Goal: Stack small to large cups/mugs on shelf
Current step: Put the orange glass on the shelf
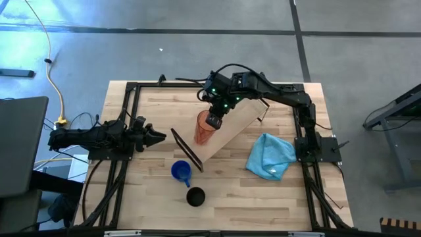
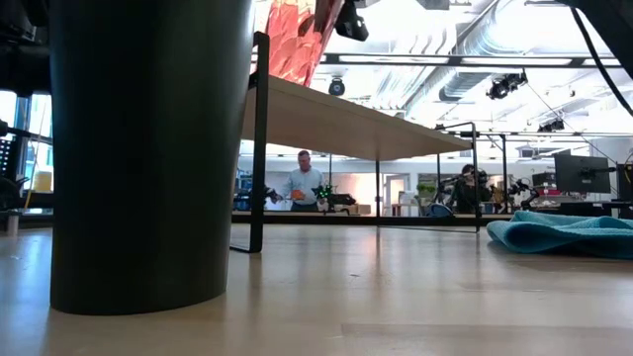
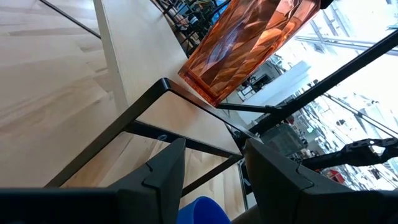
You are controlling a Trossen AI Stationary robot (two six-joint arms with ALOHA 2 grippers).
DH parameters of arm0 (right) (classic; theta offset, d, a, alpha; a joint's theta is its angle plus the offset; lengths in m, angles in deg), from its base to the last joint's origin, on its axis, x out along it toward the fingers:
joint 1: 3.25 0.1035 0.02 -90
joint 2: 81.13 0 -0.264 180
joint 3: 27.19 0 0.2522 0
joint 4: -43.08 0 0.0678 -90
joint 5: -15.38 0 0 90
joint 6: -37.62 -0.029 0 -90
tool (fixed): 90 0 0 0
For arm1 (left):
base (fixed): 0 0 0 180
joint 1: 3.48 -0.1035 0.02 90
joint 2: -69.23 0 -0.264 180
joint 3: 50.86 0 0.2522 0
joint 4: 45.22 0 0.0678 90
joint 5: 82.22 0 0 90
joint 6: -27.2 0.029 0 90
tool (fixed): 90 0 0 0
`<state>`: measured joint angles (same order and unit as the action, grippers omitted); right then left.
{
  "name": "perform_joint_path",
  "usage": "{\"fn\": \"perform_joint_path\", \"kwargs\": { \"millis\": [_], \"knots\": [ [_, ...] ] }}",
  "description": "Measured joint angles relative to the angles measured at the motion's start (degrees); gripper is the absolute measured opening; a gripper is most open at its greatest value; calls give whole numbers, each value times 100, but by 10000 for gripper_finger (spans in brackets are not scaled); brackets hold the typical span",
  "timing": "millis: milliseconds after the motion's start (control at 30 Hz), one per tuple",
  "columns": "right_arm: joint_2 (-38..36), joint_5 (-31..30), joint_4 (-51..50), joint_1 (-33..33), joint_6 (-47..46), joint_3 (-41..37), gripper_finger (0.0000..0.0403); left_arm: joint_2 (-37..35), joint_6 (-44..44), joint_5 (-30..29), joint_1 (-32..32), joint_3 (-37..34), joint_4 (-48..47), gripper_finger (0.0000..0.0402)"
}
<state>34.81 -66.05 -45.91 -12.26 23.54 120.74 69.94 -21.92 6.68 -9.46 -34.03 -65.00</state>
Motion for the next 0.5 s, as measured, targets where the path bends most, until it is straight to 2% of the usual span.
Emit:
{"fn": "perform_joint_path", "kwargs": {
  "millis": [500],
  "knots": [
    [0,247,177,0,0,-2,0,0,2,0,0,0,0,156]
  ]
}}
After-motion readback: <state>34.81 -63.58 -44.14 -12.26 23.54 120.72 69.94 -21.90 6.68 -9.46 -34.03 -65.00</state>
